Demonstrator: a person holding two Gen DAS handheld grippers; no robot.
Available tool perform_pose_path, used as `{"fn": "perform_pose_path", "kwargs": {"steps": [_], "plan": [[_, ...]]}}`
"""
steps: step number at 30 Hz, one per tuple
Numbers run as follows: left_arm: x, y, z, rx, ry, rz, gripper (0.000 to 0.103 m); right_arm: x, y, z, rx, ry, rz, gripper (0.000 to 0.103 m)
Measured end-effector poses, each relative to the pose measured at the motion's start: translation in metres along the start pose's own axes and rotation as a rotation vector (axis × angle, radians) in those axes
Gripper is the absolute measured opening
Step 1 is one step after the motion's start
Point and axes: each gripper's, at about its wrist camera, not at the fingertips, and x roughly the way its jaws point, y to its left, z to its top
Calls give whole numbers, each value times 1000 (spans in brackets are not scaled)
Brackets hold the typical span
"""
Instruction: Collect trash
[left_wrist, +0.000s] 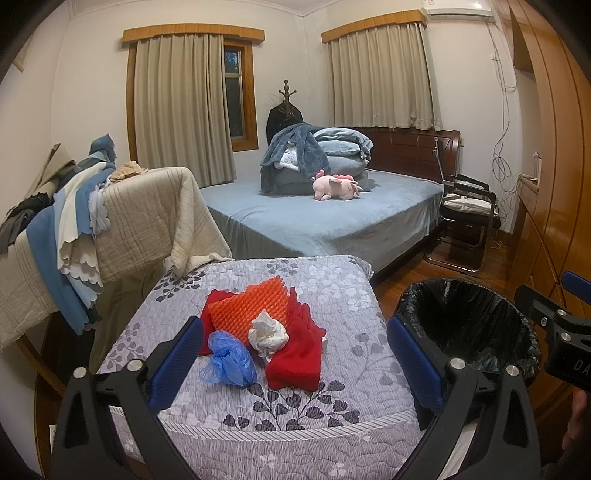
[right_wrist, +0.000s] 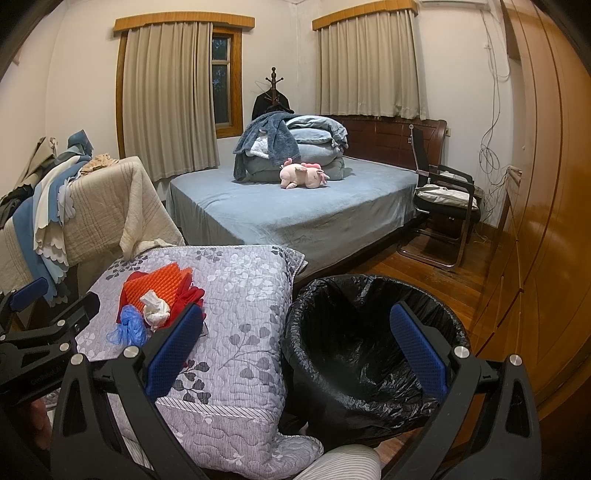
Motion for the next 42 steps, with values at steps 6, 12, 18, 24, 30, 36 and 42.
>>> {"fn": "perform_pose_path", "kwargs": {"steps": [6,12,18,24,30,36,42], "plan": [[0,0,0,-2,2,0,97,0,0,1,-1,1,1,98],[0,0,0,-3,2,1,97,1,5,2,-9,0,7,98],[6,11,-6,-9,-3,5,97,17,21,-1,-19,1,26,98],[26,47,-25,-14,-12,65,97,38,36,-5,-21,12,59,98],[50,88,-38,-73,26,136,97,73,58,-13,-19,38,91,98],[85,112,-53,-88,71,172,97,110,84,-25,-43,62,121,96],[119,111,-67,-75,124,145,97,146,105,-39,-67,115,144,81]]}}
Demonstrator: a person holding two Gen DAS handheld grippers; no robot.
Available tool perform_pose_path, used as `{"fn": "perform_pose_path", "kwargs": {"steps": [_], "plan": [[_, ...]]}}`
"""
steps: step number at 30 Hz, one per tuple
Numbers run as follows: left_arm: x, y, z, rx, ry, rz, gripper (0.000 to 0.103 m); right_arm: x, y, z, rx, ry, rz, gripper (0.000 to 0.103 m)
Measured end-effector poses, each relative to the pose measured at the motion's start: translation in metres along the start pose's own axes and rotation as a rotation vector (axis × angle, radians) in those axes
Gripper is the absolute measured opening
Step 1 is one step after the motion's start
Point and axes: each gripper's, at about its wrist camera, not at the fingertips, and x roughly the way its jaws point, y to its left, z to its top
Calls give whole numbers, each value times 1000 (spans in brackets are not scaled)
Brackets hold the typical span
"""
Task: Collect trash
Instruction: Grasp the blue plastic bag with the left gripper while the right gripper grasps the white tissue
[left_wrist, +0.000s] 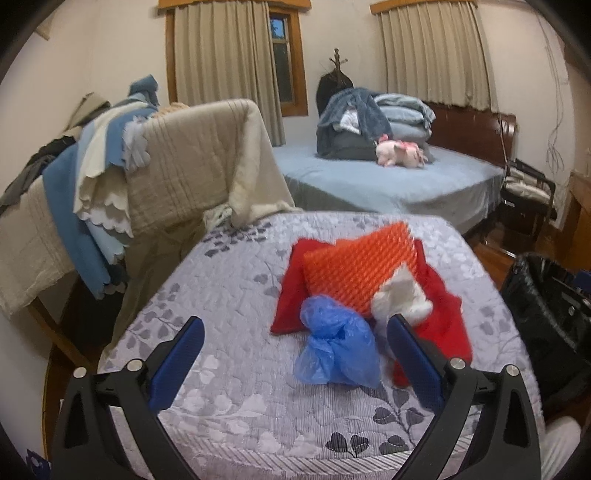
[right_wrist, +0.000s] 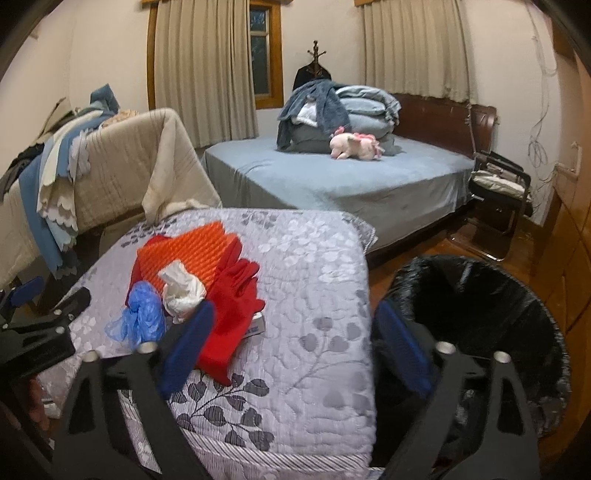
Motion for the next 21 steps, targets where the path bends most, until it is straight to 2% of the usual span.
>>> {"fn": "perform_pose_path", "kwargs": {"steps": [6,14,17,19,20,21], "plan": [[39,-6,-10,10,60,-23,97,26,3,-6,-5,32,-3,80],[71,-15,-17,21,116,-54,96,48,8,-7,-18,55,-10,80],[82,-17,-21,20,153,-70,82,52,11,-7,-26,60,-8,80],[87,-16,-22,5,181,-99,65,54,15,-6,-37,60,-4,80],[87,-16,-23,-2,190,-116,60,53,16,-5,-41,59,-2,80],[86,-15,-24,0,193,-127,50,53,19,-5,-47,57,2,80]]}}
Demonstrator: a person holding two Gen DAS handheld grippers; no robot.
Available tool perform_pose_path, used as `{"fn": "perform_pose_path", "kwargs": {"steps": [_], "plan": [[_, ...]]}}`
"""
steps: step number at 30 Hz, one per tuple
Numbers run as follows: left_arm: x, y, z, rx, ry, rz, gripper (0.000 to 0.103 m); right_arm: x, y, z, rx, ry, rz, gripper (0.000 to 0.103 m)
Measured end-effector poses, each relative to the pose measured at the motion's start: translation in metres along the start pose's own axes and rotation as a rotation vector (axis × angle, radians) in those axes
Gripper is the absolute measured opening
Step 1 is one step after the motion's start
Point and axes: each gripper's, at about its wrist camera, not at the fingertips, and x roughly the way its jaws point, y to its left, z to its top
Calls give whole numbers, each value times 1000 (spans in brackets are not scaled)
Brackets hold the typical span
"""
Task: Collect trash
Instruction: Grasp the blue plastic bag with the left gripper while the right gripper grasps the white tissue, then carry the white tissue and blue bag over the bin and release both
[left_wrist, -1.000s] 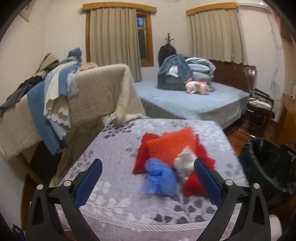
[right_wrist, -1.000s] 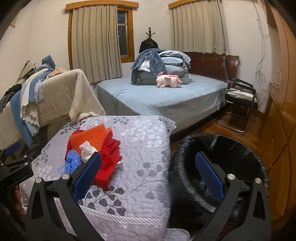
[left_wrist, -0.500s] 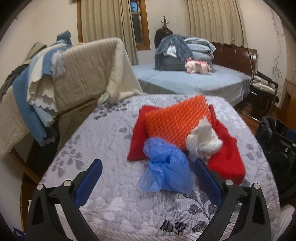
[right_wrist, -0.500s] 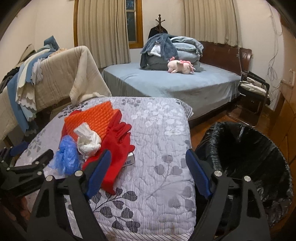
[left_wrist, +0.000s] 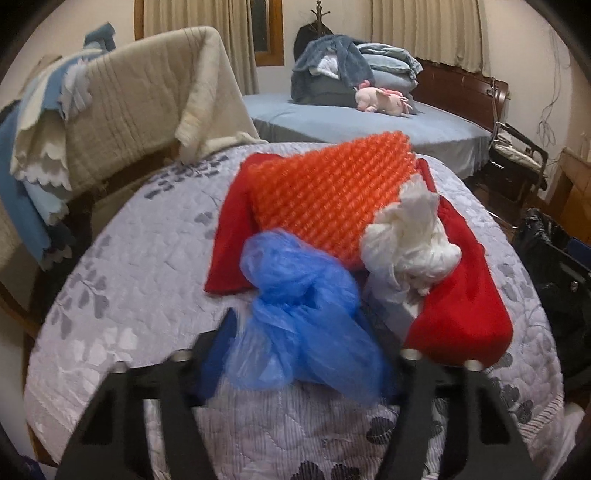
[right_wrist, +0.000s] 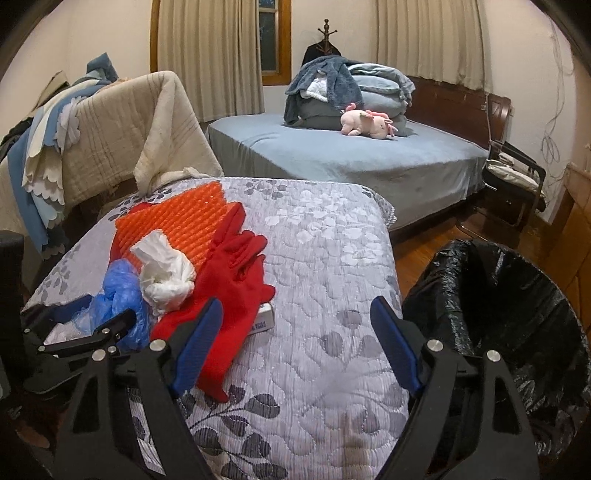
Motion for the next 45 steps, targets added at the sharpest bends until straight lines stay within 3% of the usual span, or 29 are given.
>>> {"fn": "perform_pose_path", "kwargs": {"steps": [4,9,15,20,24,30,32,39,45], "plan": [[-9,2,-1,14,-19,-6,33,0,9,4,-11,-11,30,80],[-23,20,1,-19,-34,-4,24,2,30,10,-38,-21,84,80],[-37,49,7,-53,-62,34,22,12,56,15,-66,-16,135,79],[-41,67,11,-69,-72,70,22,28,78,18,-94,8,177,72],[-43,72,14,-68,-80,75,22,42,92,16,-133,35,168,69],[-47,74,15,-68,-84,80,22,55,99,11,-178,82,181,44],[-47,74,15,-69,-84,79,22,51,97,13,-174,74,211,37],[-58,69,22,-55,-110,76,22,14,82,32,-110,-13,307,35],[-76,49,37,-12,-156,46,22,-20,50,48,-59,-85,272,35]]}}
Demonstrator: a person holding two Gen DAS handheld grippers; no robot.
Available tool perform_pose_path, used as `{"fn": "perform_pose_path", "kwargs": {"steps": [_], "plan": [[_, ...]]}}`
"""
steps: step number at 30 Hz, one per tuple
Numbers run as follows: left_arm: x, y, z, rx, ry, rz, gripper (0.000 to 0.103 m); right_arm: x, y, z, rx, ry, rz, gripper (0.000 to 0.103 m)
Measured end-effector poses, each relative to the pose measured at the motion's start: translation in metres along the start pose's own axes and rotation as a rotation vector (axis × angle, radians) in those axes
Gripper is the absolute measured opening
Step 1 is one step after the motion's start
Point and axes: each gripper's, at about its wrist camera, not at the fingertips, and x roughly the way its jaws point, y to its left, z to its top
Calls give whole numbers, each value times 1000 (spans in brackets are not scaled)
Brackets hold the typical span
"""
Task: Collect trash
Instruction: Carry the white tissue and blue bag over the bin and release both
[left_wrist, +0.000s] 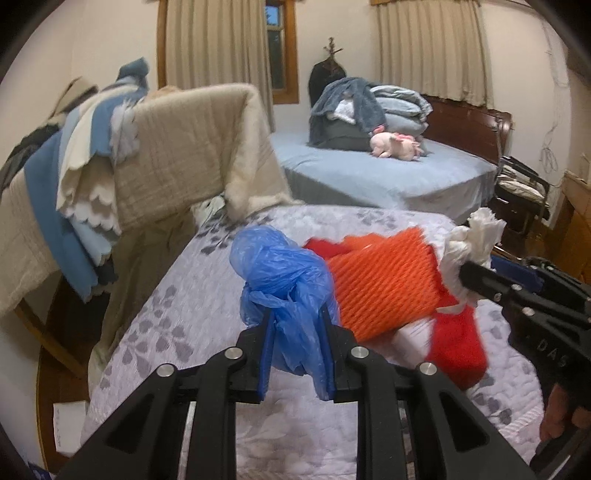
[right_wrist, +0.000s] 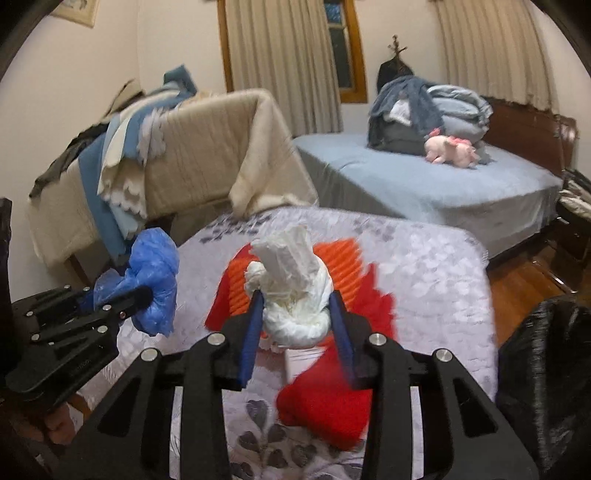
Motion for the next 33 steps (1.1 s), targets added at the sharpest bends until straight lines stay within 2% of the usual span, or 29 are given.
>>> {"fn": "perform_pose_path", "kwargs": {"steps": [7,16,27,33], "plan": [[-11,-53,21,62,-42,-116,22,-46,-57,-1,59,-32,-143,35],[-13,-140,30,146,-52,-286,22,-97,-138,-25,147,-44,-340,35],[-15,-244,34,253,-55,-467,22,-139,-217,-60,260,-41,-510,36],[-11,-299,28,301,-28,-552,22,-154,-249,-81,312,-24,-585,36]]}}
